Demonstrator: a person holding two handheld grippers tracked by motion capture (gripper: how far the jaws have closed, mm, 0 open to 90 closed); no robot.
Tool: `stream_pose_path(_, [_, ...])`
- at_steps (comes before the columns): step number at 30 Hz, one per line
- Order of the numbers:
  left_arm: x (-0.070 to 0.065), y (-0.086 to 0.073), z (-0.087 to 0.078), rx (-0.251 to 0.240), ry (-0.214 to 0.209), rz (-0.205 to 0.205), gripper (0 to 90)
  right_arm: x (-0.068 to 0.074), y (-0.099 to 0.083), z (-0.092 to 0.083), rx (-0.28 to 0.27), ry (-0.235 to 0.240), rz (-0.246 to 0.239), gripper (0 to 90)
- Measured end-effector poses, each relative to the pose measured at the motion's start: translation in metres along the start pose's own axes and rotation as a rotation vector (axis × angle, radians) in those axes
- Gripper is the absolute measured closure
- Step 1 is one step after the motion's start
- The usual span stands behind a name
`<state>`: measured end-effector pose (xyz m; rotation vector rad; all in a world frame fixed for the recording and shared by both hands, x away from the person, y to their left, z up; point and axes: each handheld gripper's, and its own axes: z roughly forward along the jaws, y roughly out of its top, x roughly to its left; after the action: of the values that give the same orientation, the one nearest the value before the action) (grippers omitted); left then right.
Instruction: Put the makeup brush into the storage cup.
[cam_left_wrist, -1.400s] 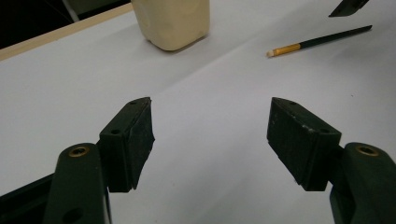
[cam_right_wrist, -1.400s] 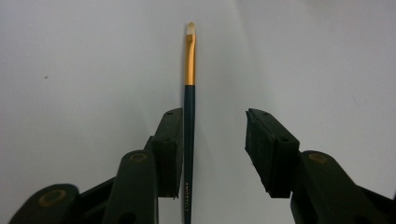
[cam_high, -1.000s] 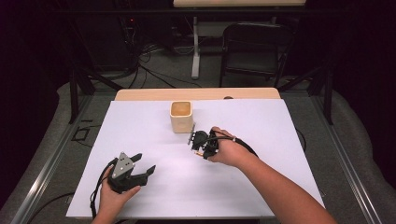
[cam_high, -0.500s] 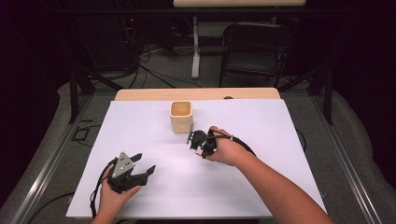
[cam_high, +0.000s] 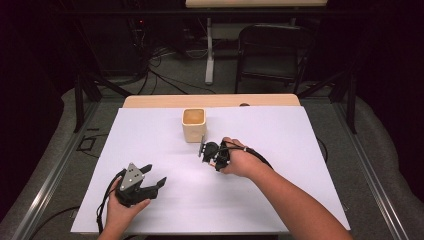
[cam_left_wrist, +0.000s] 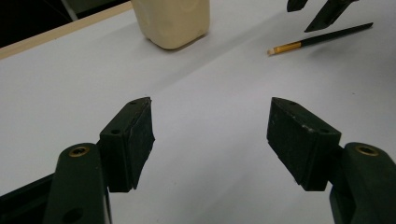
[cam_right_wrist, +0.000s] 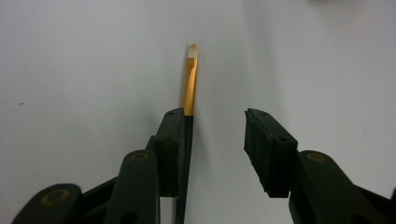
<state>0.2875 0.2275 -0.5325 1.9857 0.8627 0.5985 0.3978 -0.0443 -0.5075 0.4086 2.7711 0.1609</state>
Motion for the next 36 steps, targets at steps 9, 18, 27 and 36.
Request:
stream_pose_path(9, [0.001,0.0,0.0,0.001,0.0,0.001,31.8,0.001,0.002,0.007,0.032,0.021,-0.003,61.8])
stream_pose_path(18, [0.001,0.0,0.0,0.002,0.0,0.003,31.8,-0.001,0.002,0.011,0.05,0.032,-0.001,66.2])
stream_pose_path(27, [0.001,0.0,0.0,0.002,0.0,0.004,31.8,0.0,0.003,0.014,0.057,0.044,0.007,68.0])
stream_pose_path(36, [0.001,0.0,0.0,0.002,0.0,0.007,31.8,0.001,0.004,0.016,0.067,0.049,0.007,68.5])
